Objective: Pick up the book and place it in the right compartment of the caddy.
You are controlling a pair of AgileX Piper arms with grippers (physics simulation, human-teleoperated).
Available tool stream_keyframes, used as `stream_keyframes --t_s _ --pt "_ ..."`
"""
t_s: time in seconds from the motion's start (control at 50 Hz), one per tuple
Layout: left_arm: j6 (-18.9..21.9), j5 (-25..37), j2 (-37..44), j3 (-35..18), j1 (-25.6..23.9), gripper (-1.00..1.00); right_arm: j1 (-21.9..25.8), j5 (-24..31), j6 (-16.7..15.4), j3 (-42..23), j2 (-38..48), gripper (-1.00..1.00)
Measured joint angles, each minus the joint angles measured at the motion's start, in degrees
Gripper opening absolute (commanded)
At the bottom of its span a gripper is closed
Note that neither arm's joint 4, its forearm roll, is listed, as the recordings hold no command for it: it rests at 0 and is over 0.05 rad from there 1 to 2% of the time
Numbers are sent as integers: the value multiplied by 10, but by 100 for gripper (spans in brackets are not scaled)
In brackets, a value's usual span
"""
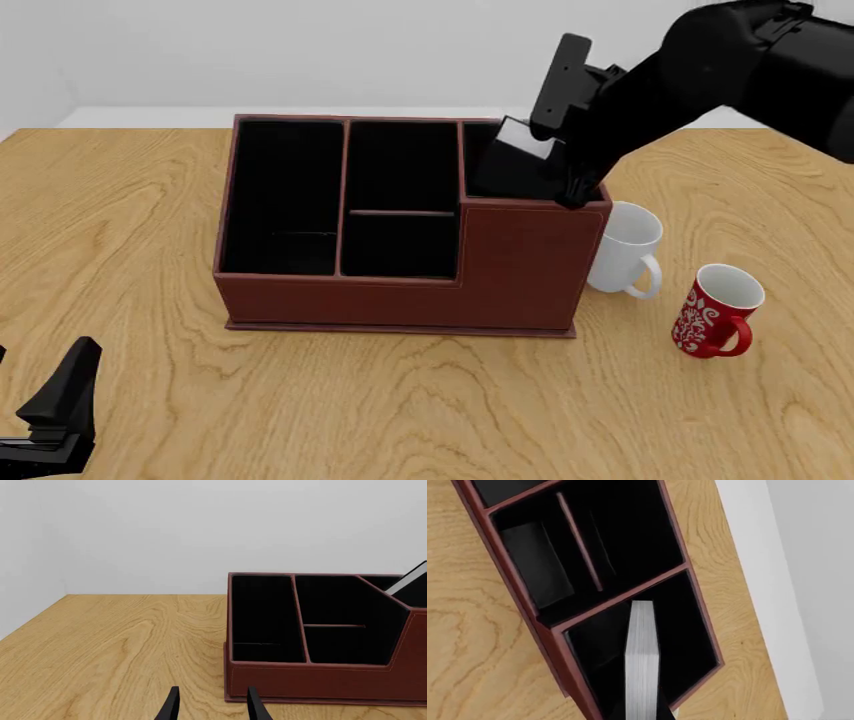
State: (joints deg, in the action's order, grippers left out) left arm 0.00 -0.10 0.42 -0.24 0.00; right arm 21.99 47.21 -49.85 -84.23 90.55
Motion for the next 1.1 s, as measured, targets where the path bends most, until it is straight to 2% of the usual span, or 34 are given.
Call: stream_keyframes --t_s 0.86,0.88,1.1 --pt "0 0 0 0 0 100 -13 -28 13 8 27 -100" --pt "0 0 0 0 0 100 -13 -28 13 7 28 100" --pt "0 0 0 0 0 100 -24 -40 22 -4 30 100"
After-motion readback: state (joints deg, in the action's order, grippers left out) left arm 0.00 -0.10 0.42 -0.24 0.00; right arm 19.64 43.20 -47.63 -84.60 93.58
